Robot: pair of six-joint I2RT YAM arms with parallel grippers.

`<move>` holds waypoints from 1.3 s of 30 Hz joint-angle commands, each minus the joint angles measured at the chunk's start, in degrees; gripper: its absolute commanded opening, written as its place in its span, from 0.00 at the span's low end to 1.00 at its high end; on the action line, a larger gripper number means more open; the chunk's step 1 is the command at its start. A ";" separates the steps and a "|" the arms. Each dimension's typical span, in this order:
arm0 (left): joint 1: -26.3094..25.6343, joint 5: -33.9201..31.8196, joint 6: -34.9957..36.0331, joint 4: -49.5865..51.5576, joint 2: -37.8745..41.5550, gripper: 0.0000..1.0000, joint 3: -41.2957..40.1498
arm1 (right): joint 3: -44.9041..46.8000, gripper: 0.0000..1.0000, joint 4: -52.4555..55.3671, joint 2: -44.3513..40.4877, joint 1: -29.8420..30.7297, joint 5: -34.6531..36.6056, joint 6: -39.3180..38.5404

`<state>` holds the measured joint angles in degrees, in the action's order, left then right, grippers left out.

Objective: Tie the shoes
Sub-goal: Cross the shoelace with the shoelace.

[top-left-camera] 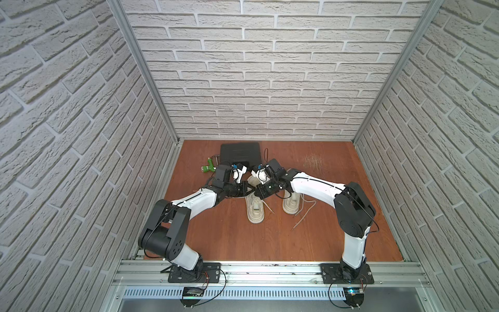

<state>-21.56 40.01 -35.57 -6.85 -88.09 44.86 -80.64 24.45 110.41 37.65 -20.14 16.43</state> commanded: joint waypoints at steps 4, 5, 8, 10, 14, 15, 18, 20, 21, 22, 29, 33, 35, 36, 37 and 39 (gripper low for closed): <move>-0.65 0.29 0.85 -1.18 1.79 0.00 -0.97 | 3.09 0.03 -8.60 -1.06 -1.12 -2.18 5.05; -0.62 0.21 0.88 -1.16 1.87 0.00 -1.02 | 3.81 0.03 -9.89 -1.23 -1.34 -2.53 5.88; -0.56 0.07 0.63 -1.16 1.97 0.00 -1.40 | 5.28 0.03 -12.89 -1.42 -1.70 -3.24 7.85; -0.64 -0.01 0.43 -1.24 1.98 0.00 -1.68 | 5.87 0.03 -14.38 -1.41 -1.79 -3.53 8.67; -0.62 -0.02 -0.17 -2.20 1.93 0.00 -2.56 | 6.72 0.03 -16.86 -1.51 -1.85 -3.52 10.27; -0.65 0.07 -0.36 -2.58 1.91 0.00 -2.77 | 6.80 0.03 -17.14 -1.53 -1.88 -3.41 10.49; -0.63 0.07 -0.53 -2.76 1.73 0.00 -3.07 | 7.71 0.03 -19.16 -2.09 -2.10 -3.74 11.54; -0.58 -0.19 -0.56 -2.78 1.74 0.00 -3.21 | 8.38 0.03 -20.25 -2.57 -2.32 -3.83 12.13; -0.58 -0.28 -0.64 -2.77 1.64 0.00 -3.20 | 8.80 0.03 -20.73 -2.96 -2.39 -3.83 12.37; -0.52 -0.27 -0.44 -2.86 1.66 0.00 -3.13 | 9.16 0.03 -21.18 -3.17 -2.40 -3.77 12.57; -0.26 -0.72 -0.66 -2.48 2.59 0.03 -3.38 | 9.89 0.03 -21.41 -4.14 -2.58 -3.72 12.49; 0.79 -0.85 -0.25 -1.08 4.59 0.13 -3.55 | 9.39 0.03 -19.75 -3.65 -2.65 -3.26 11.56; 1.61 -1.03 0.33 0.23 5.86 0.19 -3.60 | 9.44 0.03 -18.98 -3.38 -2.58 -2.99 10.93; 2.03 -1.07 0.64 1.07 6.60 0.23 -3.59 | 9.53 0.03 -18.55 -3.27 -2.59 -2.78 10.65; 2.58 -1.16 0.95 1.97 7.31 0.26 -3.56 | 9.54 0.03 -18.10 -3.14 -2.58 -2.59 10.27; 3.72 -1.42 1.89 3.59 8.50 0.30 -3.55 | 9.49 0.03 -17.23 -3.09 -2.50 -2.18 9.73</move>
<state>-19.25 38.76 -35.38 -5.15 -81.60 41.98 -71.33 7.14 109.06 35.40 -23.64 27.59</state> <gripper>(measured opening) 0.292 0.062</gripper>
